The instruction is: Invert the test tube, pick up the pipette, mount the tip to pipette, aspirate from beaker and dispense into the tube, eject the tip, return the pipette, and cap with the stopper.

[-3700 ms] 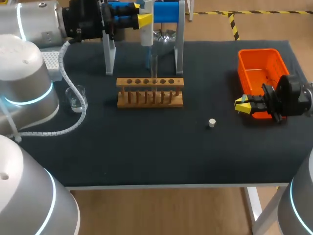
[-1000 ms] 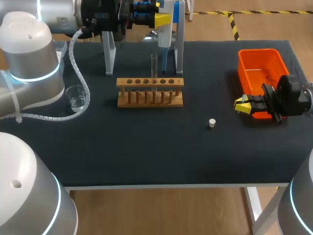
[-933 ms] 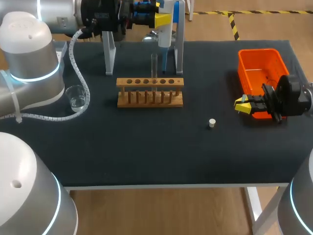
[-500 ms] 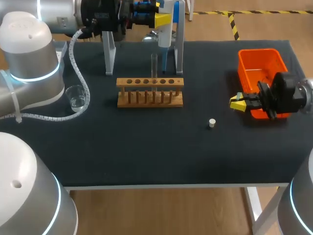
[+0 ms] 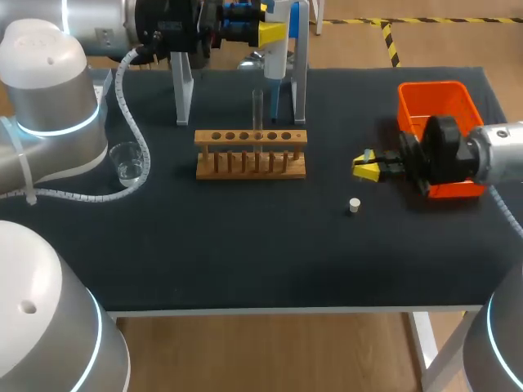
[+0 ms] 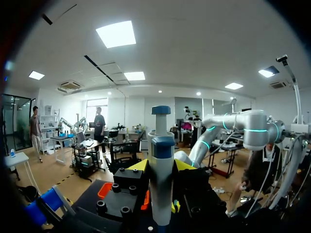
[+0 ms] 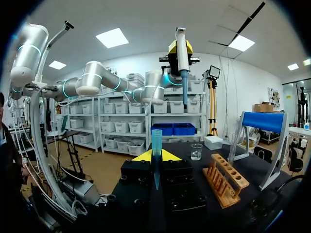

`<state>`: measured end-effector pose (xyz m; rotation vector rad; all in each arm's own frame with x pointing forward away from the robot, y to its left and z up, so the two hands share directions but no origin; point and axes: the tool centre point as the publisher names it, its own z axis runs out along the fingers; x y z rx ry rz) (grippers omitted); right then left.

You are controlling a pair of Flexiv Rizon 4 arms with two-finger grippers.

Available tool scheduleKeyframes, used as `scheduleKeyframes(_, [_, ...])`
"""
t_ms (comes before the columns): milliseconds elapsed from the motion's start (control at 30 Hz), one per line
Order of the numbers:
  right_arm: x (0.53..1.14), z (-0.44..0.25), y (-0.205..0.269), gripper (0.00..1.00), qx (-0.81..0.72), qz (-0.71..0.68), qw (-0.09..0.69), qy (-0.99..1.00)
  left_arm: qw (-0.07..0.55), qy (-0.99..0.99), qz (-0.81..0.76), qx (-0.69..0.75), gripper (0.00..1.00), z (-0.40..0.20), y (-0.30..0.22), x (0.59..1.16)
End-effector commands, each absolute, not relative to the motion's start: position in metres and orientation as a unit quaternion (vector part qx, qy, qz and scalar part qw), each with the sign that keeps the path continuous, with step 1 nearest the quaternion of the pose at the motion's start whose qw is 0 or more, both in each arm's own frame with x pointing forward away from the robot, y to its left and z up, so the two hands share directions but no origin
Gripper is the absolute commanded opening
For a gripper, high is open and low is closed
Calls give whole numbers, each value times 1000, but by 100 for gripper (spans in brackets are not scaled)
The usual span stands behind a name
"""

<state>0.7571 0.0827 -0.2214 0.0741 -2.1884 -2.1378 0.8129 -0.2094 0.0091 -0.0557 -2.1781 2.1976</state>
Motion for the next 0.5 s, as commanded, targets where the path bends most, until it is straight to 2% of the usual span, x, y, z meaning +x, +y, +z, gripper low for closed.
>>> scheduleKeyframes(33, [764,-225,104,0,26,-698,44,-715,24,-703,711,-19,0,9,-208,813])
scheduleKeyframes(500, [777,-228,157,0,29,-694,57,-718,24,-703,711,-19,0,9,-208,813])
